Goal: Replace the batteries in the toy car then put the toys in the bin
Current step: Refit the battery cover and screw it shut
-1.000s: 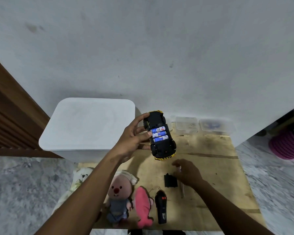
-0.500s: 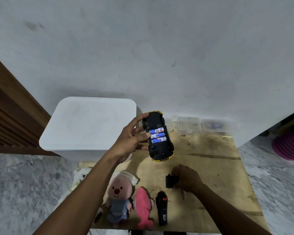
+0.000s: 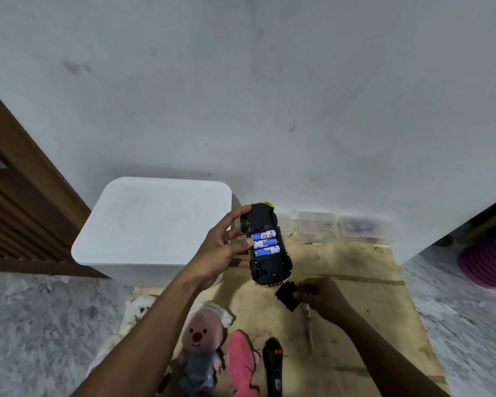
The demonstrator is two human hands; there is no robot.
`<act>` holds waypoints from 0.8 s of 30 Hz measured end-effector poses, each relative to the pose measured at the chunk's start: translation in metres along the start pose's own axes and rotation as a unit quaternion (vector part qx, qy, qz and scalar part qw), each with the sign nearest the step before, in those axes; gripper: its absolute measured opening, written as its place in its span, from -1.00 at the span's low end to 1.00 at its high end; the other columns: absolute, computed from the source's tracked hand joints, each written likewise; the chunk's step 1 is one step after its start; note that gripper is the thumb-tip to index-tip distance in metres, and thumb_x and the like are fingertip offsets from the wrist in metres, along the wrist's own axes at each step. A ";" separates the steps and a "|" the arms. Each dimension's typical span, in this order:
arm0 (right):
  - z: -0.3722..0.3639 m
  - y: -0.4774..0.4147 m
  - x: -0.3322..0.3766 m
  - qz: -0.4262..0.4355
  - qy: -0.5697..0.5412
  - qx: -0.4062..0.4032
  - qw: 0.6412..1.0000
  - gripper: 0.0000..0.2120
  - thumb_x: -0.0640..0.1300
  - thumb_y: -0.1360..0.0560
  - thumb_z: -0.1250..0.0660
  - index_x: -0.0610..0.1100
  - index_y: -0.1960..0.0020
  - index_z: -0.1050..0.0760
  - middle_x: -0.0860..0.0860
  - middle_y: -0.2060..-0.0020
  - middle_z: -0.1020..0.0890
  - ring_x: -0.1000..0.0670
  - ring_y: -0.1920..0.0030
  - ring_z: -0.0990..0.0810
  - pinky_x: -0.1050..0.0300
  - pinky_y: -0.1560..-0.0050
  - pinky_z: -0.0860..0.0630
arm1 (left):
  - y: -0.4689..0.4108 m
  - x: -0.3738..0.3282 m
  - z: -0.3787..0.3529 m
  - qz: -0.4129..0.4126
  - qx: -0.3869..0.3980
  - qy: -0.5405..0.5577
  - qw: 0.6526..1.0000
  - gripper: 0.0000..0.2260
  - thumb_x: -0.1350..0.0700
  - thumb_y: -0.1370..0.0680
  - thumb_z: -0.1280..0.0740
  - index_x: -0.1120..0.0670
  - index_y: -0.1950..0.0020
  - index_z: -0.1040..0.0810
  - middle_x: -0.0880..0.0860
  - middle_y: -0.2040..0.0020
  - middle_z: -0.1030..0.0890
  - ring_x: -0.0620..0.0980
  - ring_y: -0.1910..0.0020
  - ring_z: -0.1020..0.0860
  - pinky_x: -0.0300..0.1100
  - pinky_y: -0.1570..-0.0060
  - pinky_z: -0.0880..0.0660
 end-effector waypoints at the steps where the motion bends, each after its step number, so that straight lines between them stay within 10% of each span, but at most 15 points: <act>1: 0.008 0.004 0.008 -0.003 -0.040 -0.010 0.999 -0.79 -0.15 -0.48 -0.49 0.05 -0.08 -0.64 0.03 0.25 -0.70 0.23 0.38 -0.57 0.32 0.31 -0.41 | 0.002 -0.001 -0.001 -0.001 0.002 -0.001 1.000 -0.48 0.33 -0.59 -0.36 -0.16 -0.43 -0.45 0.13 -0.24 -0.65 0.04 0.02 -0.69 -0.08 0.22 -0.63; 11: 0.080 0.027 0.083 0.076 -0.295 -0.120 0.945 -0.90 -0.21 -0.51 -0.43 -0.16 0.00 -0.70 -0.11 0.45 -0.58 0.00 0.51 -0.34 0.20 0.48 -0.29 | 0.009 -0.010 0.001 -0.008 0.002 -0.003 1.000 -0.50 0.35 -0.63 -0.26 -0.18 -0.41 -0.47 0.11 -0.23 -0.66 0.02 0.02 -0.68 -0.08 0.25 -0.61; 24: 0.119 0.033 0.165 0.179 -0.292 -0.139 0.929 -0.89 -0.27 -0.51 -0.42 -0.12 0.02 -0.68 0.06 0.42 -0.59 -0.06 0.43 -0.27 0.17 0.45 -0.22 | 0.007 -0.020 -0.001 -0.007 0.011 -0.031 0.999 -0.49 0.33 -0.65 -0.20 -0.24 -0.39 -0.48 0.03 -0.23 -0.67 0.05 -0.06 -0.66 0.00 0.11 -0.64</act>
Point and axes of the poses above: each hand's wrist, its own y-axis away from the middle knuckle, its own z-axis out of the back of the hand, x = y × z, the point moved 7 cm from there along -y, towards the middle knuckle
